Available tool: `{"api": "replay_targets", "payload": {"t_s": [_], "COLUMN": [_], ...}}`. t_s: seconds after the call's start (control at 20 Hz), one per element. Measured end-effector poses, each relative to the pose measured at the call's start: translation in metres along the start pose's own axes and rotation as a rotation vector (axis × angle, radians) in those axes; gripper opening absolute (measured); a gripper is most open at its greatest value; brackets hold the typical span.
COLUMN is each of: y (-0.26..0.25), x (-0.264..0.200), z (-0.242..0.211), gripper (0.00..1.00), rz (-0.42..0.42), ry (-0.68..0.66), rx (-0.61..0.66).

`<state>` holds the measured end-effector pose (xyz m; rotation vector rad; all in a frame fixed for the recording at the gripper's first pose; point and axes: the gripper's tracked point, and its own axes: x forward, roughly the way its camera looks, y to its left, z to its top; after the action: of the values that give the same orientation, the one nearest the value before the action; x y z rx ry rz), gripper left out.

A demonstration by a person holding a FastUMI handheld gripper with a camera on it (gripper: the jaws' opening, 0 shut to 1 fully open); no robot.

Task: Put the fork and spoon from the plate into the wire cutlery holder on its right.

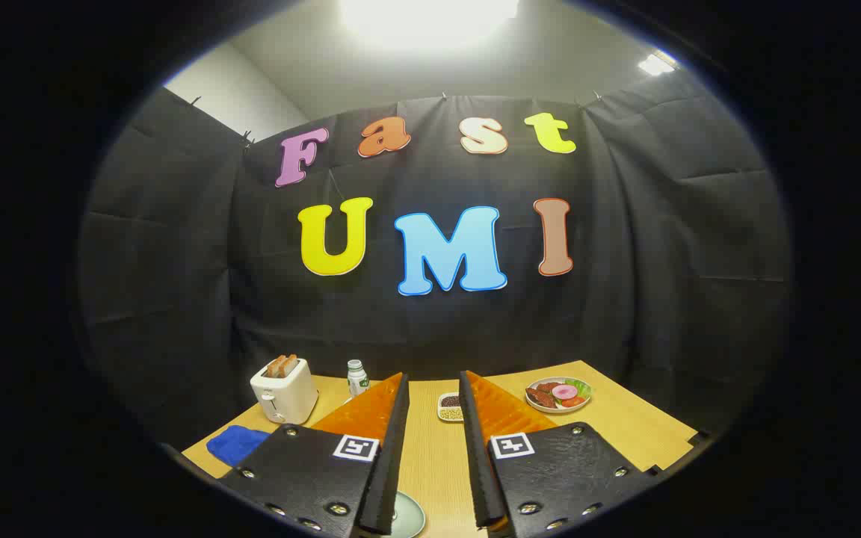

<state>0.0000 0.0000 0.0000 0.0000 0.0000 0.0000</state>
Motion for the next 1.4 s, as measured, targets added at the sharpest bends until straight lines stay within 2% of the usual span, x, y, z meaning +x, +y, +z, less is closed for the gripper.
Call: {"api": "replay_targets", "payload": {"t_s": [0.55, 0.8, 0.95, 1.4], "y": [0.002, 0.006, 0.012, 0.045], "x": [0.003, 0.009, 0.013, 0.011], "z": [-0.006, -0.021, -0.040, -0.158], "gripper": [0.40, 0.40, 0.40, 0.41], "rz": [0.004, 0.015, 0.032, 0.149], "ry": [0.017, 0.066, 0.138, 0.521], "rx": [-0.005, -0.008, -0.010, 0.006]}}
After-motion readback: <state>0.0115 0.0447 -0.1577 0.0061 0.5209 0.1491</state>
